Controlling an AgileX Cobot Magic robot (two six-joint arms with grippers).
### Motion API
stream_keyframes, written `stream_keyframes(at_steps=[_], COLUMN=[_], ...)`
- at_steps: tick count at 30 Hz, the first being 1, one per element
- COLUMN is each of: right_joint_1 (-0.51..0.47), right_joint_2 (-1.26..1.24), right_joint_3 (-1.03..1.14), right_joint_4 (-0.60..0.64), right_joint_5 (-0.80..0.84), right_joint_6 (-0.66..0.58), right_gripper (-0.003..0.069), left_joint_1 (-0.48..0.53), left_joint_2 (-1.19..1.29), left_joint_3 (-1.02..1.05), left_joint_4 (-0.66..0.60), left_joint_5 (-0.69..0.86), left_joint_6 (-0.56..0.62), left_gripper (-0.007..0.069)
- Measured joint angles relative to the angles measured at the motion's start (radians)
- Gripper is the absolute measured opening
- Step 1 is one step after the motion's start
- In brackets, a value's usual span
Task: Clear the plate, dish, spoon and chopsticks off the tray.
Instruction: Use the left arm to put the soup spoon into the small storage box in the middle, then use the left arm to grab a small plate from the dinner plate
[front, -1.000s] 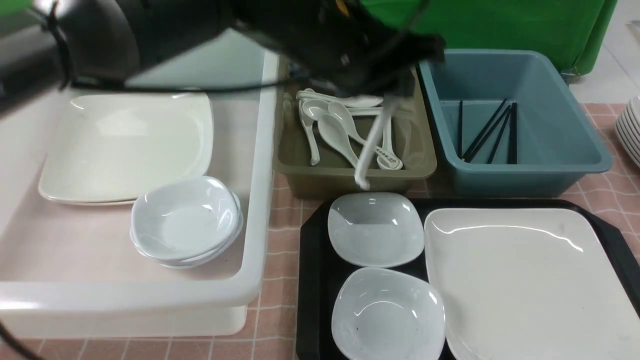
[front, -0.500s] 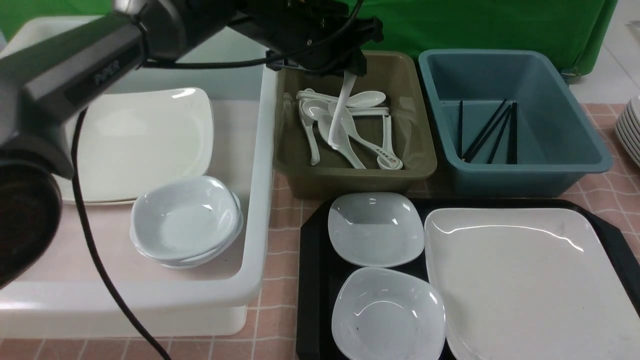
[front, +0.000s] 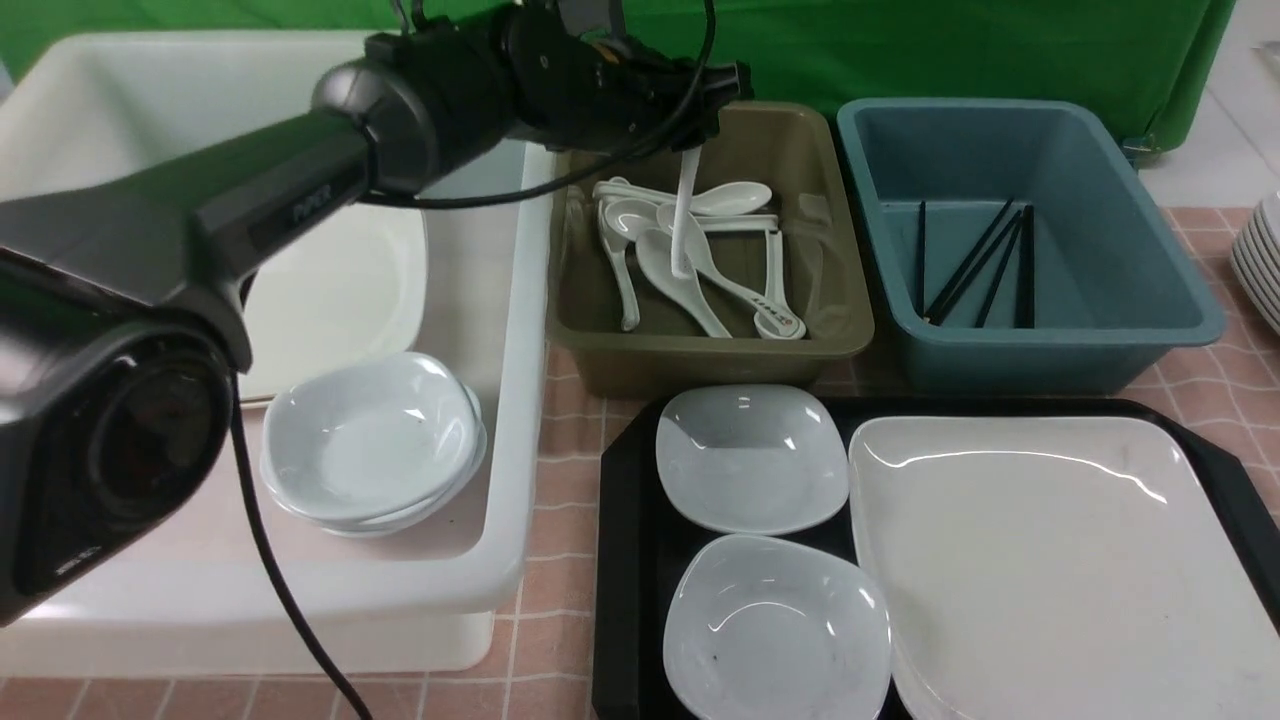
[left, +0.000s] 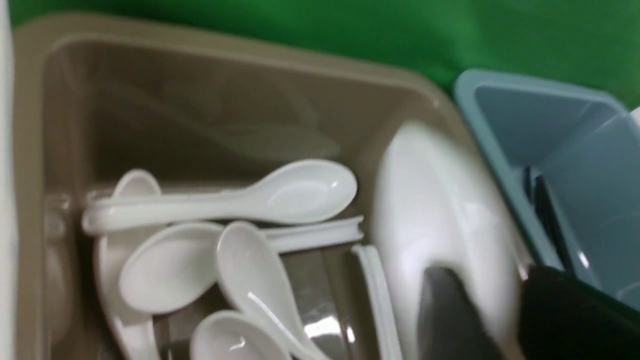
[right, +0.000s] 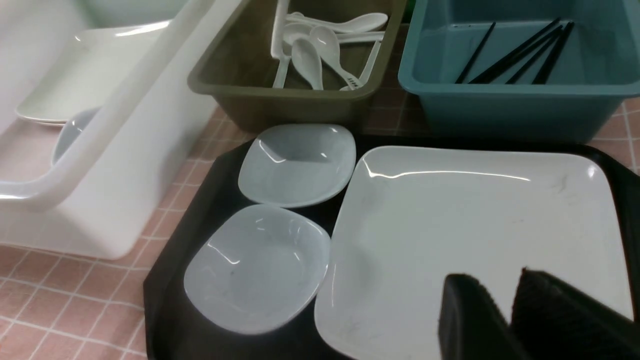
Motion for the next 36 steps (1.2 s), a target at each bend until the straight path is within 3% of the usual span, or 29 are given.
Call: stream_keyframes(at_steps=[2, 6, 10, 14, 18, 20, 25, 29, 32, 36], right_joint_1=[0.000, 0.000, 0.000, 0.000, 0.000, 0.000, 0.000, 0.000, 0.000, 0.000], right_joint_2=[0.000, 0.000, 0.000, 0.000, 0.000, 0.000, -0.001, -0.001, -0.001, -0.001], right_joint_3=[0.000, 0.000, 0.000, 0.000, 0.000, 0.000, 0.000, 0.000, 0.000, 0.000], right_joint_4=[0.000, 0.000, 0.000, 0.000, 0.000, -0.001, 0.000, 0.000, 0.000, 0.000], right_joint_5=[0.000, 0.002, 0.011, 0.026, 0.059, 0.072, 0.081, 0.082, 0.082, 0.082], right_joint_6=[0.000, 0.000, 0.000, 0.000, 0.000, 0.000, -0.001, -0.001, -0.001, -0.001], right_gripper=[0.0201, 0.0206, 0.0209, 0.0213, 0.0216, 0.0218, 0.0221, 0.0223, 0.0227, 0.0232], left_joint_1=[0.000, 0.002, 0.002, 0.002, 0.002, -0.001, -0.050, -0.147, -0.268, -0.348], left_joint_2=[0.000, -0.021, -0.089, -0.223, -0.404, -0.471, -0.631, -0.702, -0.703, -0.674], left_joint_3=[0.000, 0.000, 0.000, 0.000, -0.002, 0.003, 0.190, 0.434, 0.637, 0.751], left_joint_4=[0.000, -0.013, -0.018, -0.018, -0.016, -0.016, -0.018, -0.030, -0.039, -0.012], left_joint_5=[0.013, 0.129, 0.234, 0.403, 0.672, 0.780, 0.822, 0.814, 0.713, 0.617], left_joint_6=[-0.002, -0.011, -0.012, 0.001, 0.130, 0.166, 0.185, 0.188, 0.154, 0.087], left_gripper=[0.0277, 0.0444, 0.0465, 0.0351, 0.0086, 0.0024, -0.0001, -0.0001, 0.0006, 0.0042])
